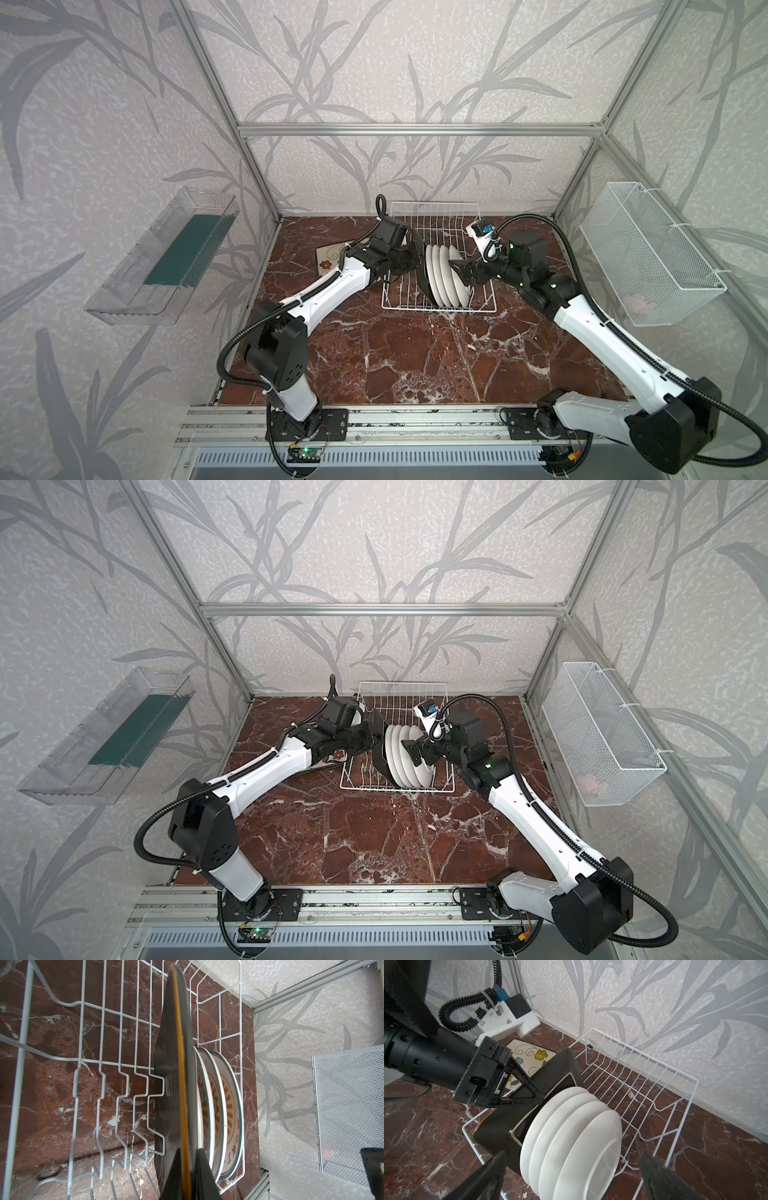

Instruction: Unload the plates from the dish rack

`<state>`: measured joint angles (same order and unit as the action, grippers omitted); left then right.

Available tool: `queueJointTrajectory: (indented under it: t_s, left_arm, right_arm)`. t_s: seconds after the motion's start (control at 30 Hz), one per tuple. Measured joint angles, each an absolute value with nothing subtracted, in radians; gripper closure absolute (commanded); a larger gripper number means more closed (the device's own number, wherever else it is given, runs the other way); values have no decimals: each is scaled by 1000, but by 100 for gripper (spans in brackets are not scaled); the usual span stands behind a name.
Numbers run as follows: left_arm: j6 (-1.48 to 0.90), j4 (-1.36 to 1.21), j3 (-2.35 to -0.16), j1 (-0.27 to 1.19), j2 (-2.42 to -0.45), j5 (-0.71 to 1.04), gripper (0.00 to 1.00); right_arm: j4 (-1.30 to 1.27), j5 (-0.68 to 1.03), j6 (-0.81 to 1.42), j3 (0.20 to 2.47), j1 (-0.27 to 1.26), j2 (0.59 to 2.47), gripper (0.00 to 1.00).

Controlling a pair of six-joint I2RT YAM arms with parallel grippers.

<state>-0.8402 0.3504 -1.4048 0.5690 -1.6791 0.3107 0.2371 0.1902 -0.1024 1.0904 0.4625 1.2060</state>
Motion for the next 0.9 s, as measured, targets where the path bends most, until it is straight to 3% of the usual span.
queueJointTrajectory:
  t_s: [0.9]
  left_arm:
    - [-745,496,-1539,547,-1657,286,100]
  right_arm:
    - [238,191,-75,1077,455,1194,1]
